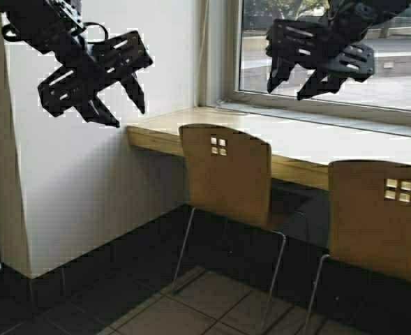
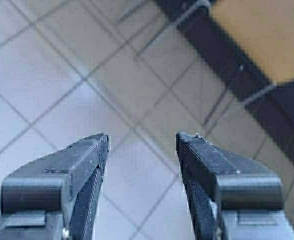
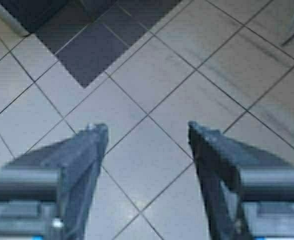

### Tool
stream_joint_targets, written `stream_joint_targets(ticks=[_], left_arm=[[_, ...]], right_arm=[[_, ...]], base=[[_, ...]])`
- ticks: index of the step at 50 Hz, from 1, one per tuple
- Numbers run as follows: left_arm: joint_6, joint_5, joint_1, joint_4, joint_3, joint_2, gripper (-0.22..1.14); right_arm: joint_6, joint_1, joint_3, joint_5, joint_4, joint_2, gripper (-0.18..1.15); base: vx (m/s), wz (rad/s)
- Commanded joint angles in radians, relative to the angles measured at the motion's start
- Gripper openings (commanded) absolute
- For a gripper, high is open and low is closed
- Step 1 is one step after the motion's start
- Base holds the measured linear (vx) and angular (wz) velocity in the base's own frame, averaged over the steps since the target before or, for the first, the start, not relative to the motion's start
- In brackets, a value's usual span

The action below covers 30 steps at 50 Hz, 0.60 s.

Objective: Push the chairs under the table

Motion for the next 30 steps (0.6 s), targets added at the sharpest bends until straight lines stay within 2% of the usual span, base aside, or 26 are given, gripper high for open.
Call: stream_joint_targets(ticks=[1, 19, 30], left_arm=[[-0.005, -0.005, -0.023, 0.003, 0.003, 0.011, 0.80], [-0.014, -0.018, -0.040, -0.003, -0.021, 0.015, 0.80], [-0.014, 0.000, -0.044, -0.003, -0.020, 0.028, 0.80]], right_arm=[[-0.002, 0.002, -0.008, 0.009, -0.003, -0.018, 0.87], [-0.002, -0.017, -0.061, 0.074, -0.061, -0.018, 0.87], [0.002, -0.020, 0.003, 0.095, -0.069, -0.044, 0.87]], base=[[-0.30, -0.37], [-0.28, -0.38], [-0.20, -0.14]])
